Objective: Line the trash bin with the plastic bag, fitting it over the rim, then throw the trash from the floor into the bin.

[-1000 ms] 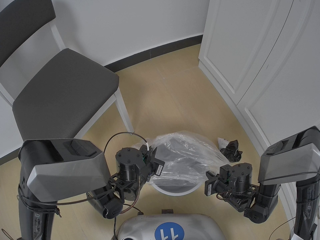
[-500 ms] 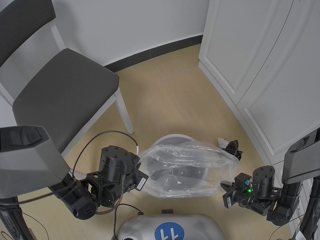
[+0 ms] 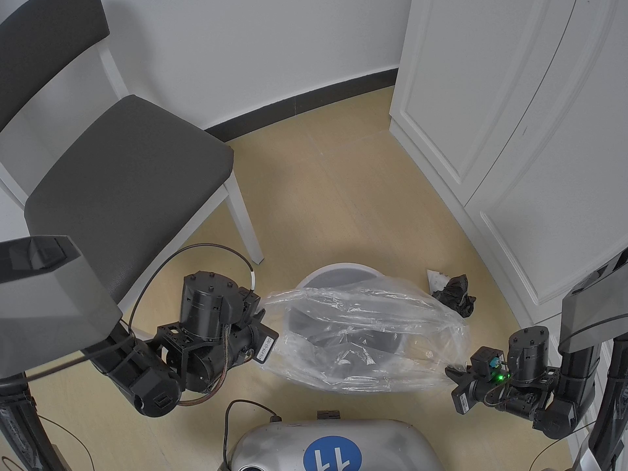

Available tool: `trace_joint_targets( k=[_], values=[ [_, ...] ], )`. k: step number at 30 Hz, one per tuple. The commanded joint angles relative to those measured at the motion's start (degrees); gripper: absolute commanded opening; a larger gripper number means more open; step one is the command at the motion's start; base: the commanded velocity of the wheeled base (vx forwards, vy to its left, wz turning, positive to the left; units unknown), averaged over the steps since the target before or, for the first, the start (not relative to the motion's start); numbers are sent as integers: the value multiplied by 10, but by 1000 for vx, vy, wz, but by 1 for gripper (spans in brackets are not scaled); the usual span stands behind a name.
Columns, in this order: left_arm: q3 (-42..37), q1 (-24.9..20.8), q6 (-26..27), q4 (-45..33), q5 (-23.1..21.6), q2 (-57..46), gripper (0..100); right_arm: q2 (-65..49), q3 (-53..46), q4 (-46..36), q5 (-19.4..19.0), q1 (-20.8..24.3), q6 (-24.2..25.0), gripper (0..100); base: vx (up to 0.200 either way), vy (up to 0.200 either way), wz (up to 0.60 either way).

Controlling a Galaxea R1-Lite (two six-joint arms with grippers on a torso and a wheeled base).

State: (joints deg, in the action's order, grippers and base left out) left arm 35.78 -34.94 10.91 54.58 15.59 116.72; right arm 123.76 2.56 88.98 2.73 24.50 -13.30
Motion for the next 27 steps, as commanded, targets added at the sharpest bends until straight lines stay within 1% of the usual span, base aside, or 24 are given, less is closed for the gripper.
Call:
trace_joint_targets(
  k=[1,4,8,12,16,17,18,19,27],
  values=[
    [9,1,-4,11,-1,7,0,37,17,10,3,14,6,0,0,0,0],
    [27,0,-15,45,-4,17,0,40,22,10,3,17,10,0,0,0,0],
    [66,-11,-55,113,2,63,0,31,21,10,5,14,10,0,0,0,0],
    [99,-17,-61,153,6,108,0,23,22,10,15,10,9,0,0,0,0],
    [123,-18,-76,159,6,120,0,20,32,10,31,7,9,0,0,0,0],
    [134,-20,-91,159,6,121,0,19,39,10,38,5,10,0,0,0,0],
    [134,-20,-91,159,6,121,0,19,39,10,38,5,10,0,0,0,0],
    [147,-22,-108,159,8,122,0,17,46,10,44,1,10,0,0,0,0],
    [187,-22,-135,170,18,148,0,12,66,10,46,-16,11,0,0,0,0]
  ],
)
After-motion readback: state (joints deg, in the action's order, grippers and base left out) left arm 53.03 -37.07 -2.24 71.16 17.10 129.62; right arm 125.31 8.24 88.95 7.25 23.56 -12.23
